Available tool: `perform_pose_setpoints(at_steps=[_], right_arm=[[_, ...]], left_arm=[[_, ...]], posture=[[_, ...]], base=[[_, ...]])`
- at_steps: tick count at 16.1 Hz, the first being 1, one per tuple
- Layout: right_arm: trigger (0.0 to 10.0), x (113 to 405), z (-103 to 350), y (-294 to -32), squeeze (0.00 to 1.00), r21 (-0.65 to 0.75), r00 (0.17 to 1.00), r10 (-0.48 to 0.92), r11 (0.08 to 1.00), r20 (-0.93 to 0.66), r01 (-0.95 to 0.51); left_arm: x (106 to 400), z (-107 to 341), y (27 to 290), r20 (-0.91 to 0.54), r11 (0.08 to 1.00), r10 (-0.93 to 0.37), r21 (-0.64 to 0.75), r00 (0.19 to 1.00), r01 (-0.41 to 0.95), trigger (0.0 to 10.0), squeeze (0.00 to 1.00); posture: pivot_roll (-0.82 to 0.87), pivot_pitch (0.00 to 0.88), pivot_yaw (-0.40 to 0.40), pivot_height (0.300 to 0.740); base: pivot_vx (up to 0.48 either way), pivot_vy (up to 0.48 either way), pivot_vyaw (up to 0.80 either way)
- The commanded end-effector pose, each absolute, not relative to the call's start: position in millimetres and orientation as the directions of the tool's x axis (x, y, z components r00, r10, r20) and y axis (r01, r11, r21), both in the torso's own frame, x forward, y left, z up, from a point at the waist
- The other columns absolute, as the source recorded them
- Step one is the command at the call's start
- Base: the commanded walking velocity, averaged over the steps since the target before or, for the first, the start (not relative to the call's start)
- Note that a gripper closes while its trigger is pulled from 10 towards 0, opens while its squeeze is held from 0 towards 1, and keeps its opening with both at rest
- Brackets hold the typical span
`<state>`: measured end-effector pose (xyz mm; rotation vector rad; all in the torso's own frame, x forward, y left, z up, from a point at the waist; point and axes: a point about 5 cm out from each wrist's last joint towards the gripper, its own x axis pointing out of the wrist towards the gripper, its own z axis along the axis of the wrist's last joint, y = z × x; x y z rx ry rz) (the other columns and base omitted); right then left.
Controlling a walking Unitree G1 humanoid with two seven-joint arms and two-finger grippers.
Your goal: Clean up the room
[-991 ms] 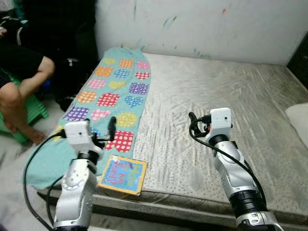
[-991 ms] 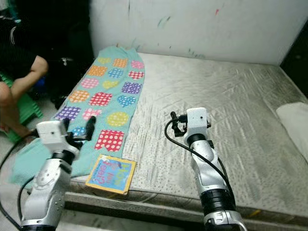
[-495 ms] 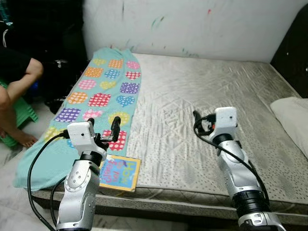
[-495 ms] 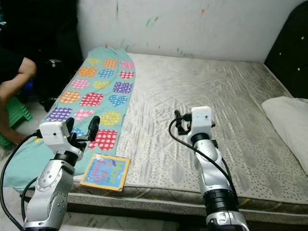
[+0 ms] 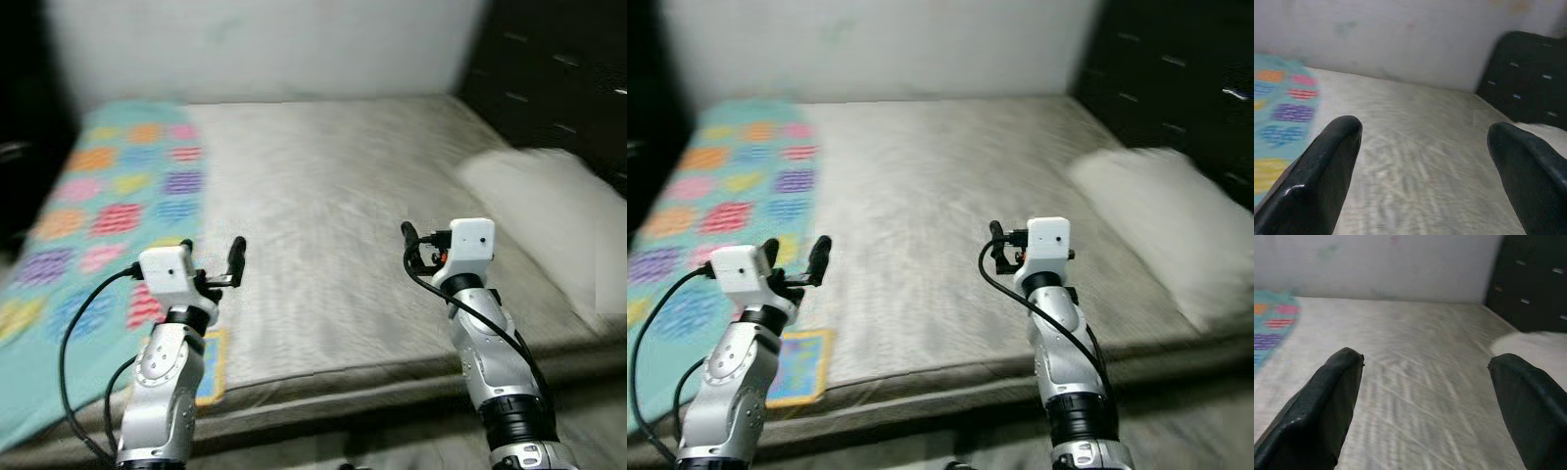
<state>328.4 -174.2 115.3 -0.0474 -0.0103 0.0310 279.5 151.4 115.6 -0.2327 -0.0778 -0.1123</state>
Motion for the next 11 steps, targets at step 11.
perform_pose_setpoints(at_steps=[11], right_arm=[[10.0, 332.3, 119.5, -170.8, 0.0, -0.07, 0.999, 0.051, 0.996, 0.017, -0.05]], left_arm=[[280.5, 117.5, 147.5, 0.108, 0.962, -0.133, -0.225, 0.985, 0.154, 10.0, 0.0]], posture=[[-0.04, 0.0, -0.013, 0.74]], base=[[0.201, 0.0, 0.0]])
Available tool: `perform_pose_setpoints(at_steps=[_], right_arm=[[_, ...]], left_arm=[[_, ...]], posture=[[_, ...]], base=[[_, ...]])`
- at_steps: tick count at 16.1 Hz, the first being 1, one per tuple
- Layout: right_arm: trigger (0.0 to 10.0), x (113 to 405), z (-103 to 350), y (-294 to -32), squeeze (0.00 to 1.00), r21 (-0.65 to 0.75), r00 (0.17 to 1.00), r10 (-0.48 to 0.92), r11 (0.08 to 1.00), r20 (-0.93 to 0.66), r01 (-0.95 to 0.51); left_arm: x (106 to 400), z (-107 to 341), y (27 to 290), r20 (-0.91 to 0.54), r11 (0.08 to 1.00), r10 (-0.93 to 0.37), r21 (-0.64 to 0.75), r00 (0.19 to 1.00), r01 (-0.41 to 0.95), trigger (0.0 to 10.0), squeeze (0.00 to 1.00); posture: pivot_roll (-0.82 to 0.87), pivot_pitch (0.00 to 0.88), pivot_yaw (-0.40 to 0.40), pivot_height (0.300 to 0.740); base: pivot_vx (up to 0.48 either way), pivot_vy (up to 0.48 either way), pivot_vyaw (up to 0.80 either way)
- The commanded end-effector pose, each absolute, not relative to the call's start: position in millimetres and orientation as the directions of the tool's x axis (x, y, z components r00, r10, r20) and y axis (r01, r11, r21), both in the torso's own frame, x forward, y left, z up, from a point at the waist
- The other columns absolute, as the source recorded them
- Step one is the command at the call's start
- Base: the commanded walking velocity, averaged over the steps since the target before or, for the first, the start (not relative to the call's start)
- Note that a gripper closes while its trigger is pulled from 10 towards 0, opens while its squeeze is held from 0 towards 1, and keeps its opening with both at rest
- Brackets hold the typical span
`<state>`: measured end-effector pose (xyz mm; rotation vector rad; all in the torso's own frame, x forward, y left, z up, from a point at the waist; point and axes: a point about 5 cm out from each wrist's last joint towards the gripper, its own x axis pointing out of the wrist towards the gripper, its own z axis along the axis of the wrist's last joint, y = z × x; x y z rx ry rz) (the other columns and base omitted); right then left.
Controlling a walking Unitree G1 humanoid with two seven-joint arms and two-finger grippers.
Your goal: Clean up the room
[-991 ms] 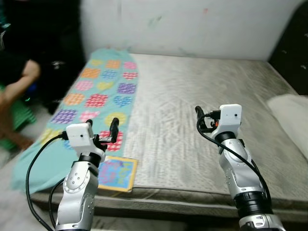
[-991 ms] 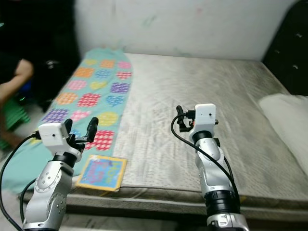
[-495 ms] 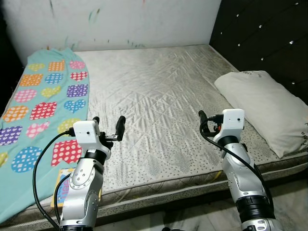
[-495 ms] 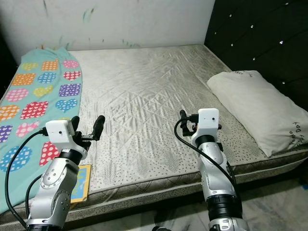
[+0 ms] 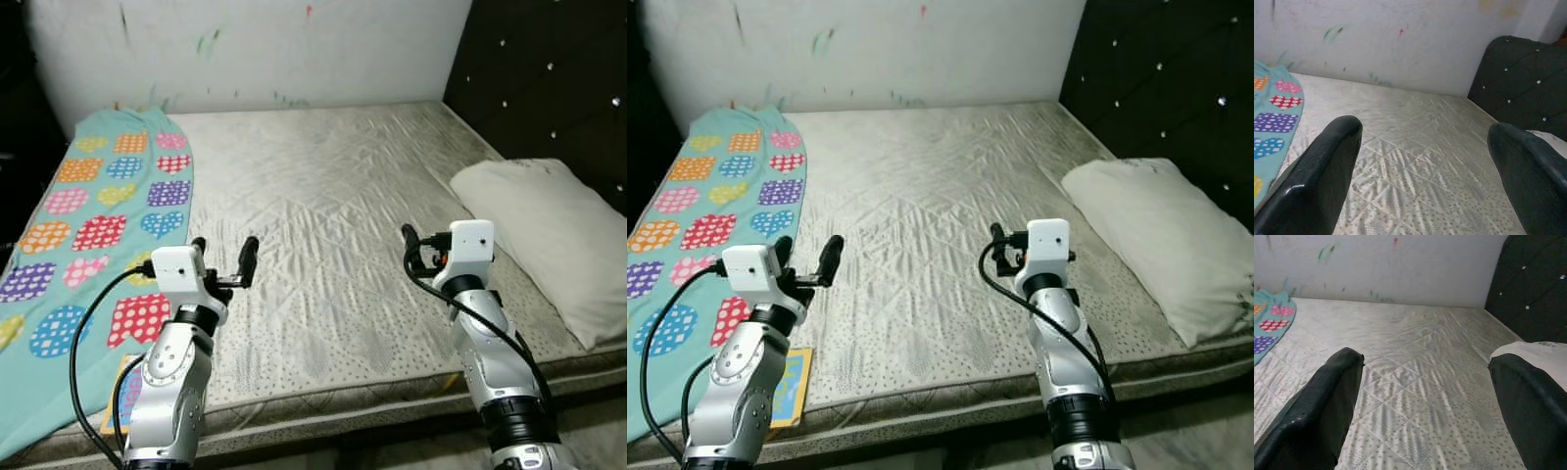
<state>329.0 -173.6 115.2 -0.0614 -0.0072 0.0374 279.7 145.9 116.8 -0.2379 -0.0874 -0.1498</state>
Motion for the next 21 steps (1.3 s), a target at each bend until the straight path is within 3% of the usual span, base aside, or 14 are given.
perform_pose_setpoints(at_steps=[1, 5, 14, 21], right_arm=[[10.0, 332.4, 119.4, -170.4, 0.0, -0.07, 0.999, 0.052, 0.996, 0.016, -0.051], [10.0, 332.9, 119.0, -170.0, 0.0, -0.074, 0.998, 0.054, 0.996, 0.014, -0.053], [10.0, 333.8, 117.8, -173.2, 0.0, -0.082, 0.999, 0.044, 0.996, 0.01, -0.043], [10.0, 334.3, 117.3, -174.1, 0.0, -0.086, 0.999, 0.043, 0.995, 0.009, -0.042]], left_arm=[[280.3, 117.3, 147.7, 0.108, 0.962, -0.131, -0.226, 0.985, 0.153, 10.0, 0.0], [280.4, 115.0, 149.5, 0.091, 0.967, -0.112, -0.218, 0.99, 0.13, 10.0, 0.0], [281.5, 109.7, 154.4, 0.049, 0.972, -0.063, -0.224, 0.997, 0.073, 10.0, 0.0], [281.9, 110.6, 153.3, 0.057, 0.969, -0.062, -0.235, 0.996, 0.074, 10.0, 0.0]], posture=[[-0.04, 0.0, -0.013, 0.74], [-0.04, 0.0, -0.015, 0.74], [-0.04, 0.0, -0.015, 0.74], [-0.04, 0.0, -0.017, 0.74]], base=[[0.334, 0.0, 0.0], [0.297, 0.0, 0.0], [0.0, 0.0, 0.0], [0.0, 0.48, 0.0]])
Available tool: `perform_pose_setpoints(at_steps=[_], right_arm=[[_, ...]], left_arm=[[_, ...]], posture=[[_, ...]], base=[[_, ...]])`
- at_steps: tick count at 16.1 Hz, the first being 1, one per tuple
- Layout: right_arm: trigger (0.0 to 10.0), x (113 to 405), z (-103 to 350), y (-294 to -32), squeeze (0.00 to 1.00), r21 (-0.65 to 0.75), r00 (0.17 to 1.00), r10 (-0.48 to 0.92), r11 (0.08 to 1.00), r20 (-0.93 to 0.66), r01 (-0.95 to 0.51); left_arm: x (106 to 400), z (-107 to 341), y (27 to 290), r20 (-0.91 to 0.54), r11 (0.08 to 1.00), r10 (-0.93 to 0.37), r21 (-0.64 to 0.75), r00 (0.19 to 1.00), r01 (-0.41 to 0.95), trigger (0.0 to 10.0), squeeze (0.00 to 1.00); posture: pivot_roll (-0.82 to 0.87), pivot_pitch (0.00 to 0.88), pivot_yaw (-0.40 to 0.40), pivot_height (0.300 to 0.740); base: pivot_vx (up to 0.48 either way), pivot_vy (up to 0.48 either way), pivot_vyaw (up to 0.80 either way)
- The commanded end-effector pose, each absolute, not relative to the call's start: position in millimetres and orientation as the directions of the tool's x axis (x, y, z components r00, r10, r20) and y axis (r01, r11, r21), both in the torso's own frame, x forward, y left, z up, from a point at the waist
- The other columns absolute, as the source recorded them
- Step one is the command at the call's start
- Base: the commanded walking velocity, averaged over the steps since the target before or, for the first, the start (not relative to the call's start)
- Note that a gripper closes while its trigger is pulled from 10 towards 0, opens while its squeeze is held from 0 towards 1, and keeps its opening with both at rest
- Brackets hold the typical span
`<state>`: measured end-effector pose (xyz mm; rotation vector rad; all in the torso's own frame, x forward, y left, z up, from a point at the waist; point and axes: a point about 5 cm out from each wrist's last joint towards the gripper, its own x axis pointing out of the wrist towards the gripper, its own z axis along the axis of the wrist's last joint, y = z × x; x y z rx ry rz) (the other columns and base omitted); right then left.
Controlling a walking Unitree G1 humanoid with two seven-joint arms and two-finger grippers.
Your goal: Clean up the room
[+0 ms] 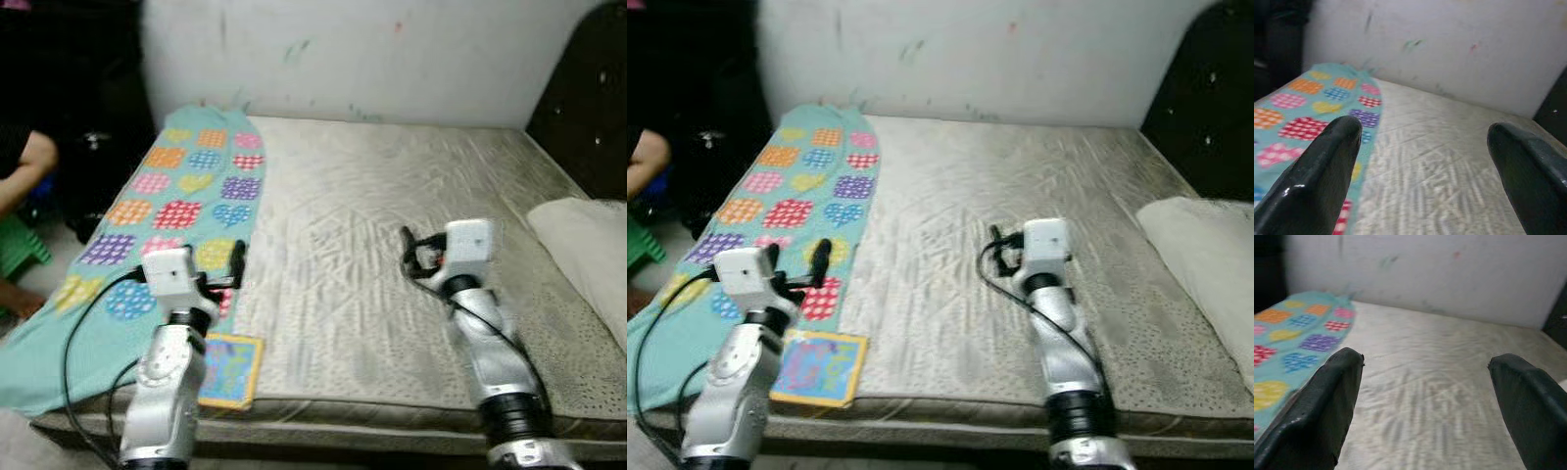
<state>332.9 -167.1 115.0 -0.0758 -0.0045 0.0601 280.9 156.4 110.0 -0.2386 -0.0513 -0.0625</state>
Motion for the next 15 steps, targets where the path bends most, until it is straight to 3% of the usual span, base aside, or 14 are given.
perform_pose_setpoints(at_steps=[1, 7, 15], right_arm=[[10.0, 334.4, 117.4, -174.1, 0.0, -0.088, 0.999, 0.044, 0.995, 0.009, -0.043], [10.0, 334.9, 116.6, -174.5, 0.0, -0.094, 0.999, 0.043, 0.995, 0.008, -0.042], [10.0, 335.2, 116.2, -174.2, 0.0, -0.095, 0.999, 0.046, 0.994, 0.008, -0.045]], left_arm=[[281.8, 110.6, 153.3, 0.056, 0.969, -0.06, -0.236, 0.997, 0.072, 10.0, 0.0], [279.2, 116.2, 152.0, 0.108, 0.963, -0.098, -0.243, 0.989, 0.121, 10.0, 0.0], [278.5, 116.8, 150.5, 0.113, 0.961, -0.114, -0.239, 0.987, 0.138, 10.0, 0.0]], posture=[[-0.04, 0.0, -0.017, 0.74], [-0.04, 0.0, -0.019, 0.74], [-0.04, 0.0, -0.018, 0.74]], base=[[0.0, 0.48, 0.0], [0.0, 0.08, 0.0], [0.326, 0.0, 0.0]])
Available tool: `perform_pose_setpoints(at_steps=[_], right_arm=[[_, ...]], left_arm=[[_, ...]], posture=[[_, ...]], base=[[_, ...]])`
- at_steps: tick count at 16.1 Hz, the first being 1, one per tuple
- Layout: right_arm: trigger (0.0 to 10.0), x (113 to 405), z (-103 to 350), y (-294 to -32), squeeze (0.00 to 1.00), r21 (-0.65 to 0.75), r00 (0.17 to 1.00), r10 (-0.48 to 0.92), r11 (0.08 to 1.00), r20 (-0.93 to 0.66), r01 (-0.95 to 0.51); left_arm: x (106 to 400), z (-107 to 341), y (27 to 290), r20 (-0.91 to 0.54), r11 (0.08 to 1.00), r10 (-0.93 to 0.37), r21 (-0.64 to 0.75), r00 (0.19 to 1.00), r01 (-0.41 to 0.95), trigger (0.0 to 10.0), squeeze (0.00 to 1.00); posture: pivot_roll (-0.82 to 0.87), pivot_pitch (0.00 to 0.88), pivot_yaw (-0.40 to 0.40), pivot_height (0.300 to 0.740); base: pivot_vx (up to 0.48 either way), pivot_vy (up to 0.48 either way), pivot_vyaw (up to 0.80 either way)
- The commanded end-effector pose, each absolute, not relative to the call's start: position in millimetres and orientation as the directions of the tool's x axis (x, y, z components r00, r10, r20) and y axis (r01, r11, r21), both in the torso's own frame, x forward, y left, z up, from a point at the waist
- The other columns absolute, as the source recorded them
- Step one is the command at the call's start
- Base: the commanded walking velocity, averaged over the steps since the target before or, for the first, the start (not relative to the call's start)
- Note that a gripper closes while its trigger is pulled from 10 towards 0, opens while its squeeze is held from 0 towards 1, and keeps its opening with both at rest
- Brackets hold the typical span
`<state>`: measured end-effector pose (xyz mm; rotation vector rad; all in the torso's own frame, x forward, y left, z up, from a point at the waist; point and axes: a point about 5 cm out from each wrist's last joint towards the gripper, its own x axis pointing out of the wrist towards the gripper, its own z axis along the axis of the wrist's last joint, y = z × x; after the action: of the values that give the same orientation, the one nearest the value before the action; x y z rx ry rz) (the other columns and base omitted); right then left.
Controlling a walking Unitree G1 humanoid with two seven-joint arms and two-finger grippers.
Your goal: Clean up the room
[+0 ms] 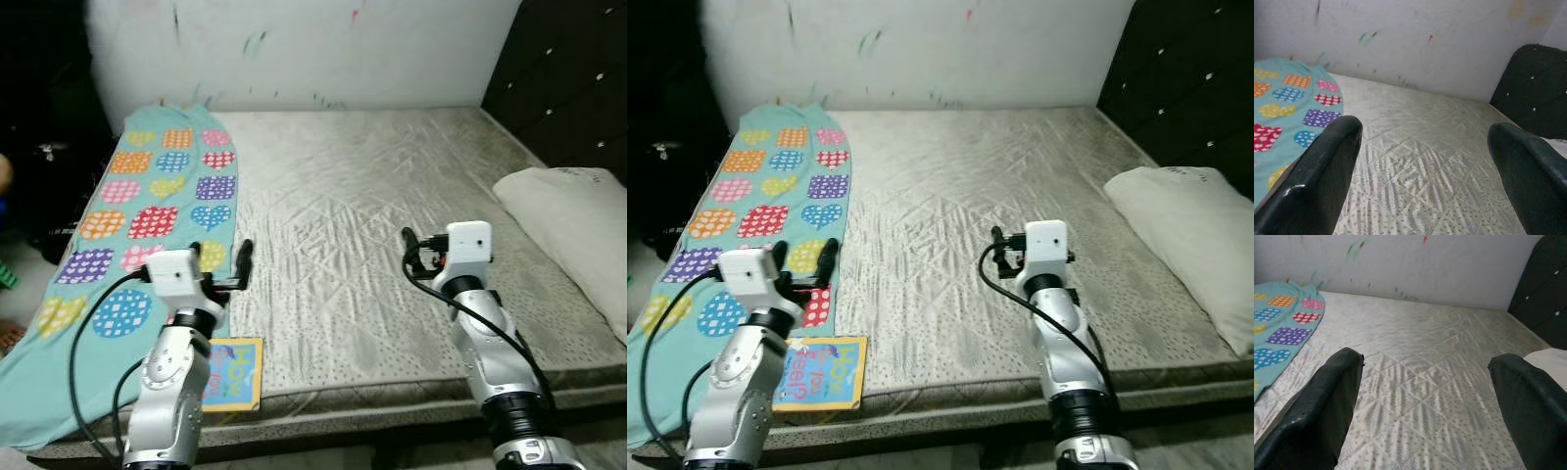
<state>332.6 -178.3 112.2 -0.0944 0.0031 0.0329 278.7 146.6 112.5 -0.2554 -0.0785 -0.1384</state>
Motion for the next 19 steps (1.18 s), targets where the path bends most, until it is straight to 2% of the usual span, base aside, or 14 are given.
perform_pose_setpoints(at_steps=[1, 6, 8, 11, 19], right_arm=[[10.0, 335.5, 116.3, -174.1, 0.0, -0.095, 0.999, 0.045, 0.994, 0.009, -0.044], [10.0, 335.9, 116.4, -174.0, 0.0, -0.095, 0.999, 0.046, 0.994, 0.011, -0.044], [10.0, 336.0, 116.4, -174.5, 0.0, -0.096, 0.999, 0.046, 0.994, 0.011, -0.044], [10.0, 336.3, 115.9, -175.5, 0.0, -0.1, 0.999, 0.042, 0.994, 0.01, -0.041], [10.0, 336.6, 115.6, -176.9, 0.0, -0.103, 0.999, 0.039, 0.994, 0.008, -0.038]], left_arm=[[278.6, 116.9, 150.3, 0.113, 0.961, -0.115, -0.238, 0.987, 0.139, 10.0, 0.0], [279.0, 116.2, 150.5, 0.107, 0.965, -0.11, -0.226, 0.988, 0.131, 10.0, 0.0], [280.6, 112.9, 151.9, 0.08, 0.969, -0.074, -0.229, 0.994, 0.091, 10.0, 0.0], [280.1, 113.5, 150.9, 0.088, 0.966, -0.095, -0.233, 0.992, 0.113, 10.0, 0.0], [279.6, 112.1, 152.0, 0.077, 0.966, -0.078, -0.241, 0.994, 0.095, 10.0, 0.0]], posture=[[-0.04, 0.0, -0.018, 0.74], [-0.04, 0.0, -0.017, 0.74], [-0.04, 0.0, -0.017, 0.74], [-0.04, 0.0, -0.016, 0.74], [-0.04, 0.0, -0.019, 0.74]], base=[[0.337, 0.0, 0.0], [0.313, 0.0, 0.0], [0.0, 0.0, 0.0], [0.0, 0.0, 0.0], [0.0, 0.48, 0.0]])
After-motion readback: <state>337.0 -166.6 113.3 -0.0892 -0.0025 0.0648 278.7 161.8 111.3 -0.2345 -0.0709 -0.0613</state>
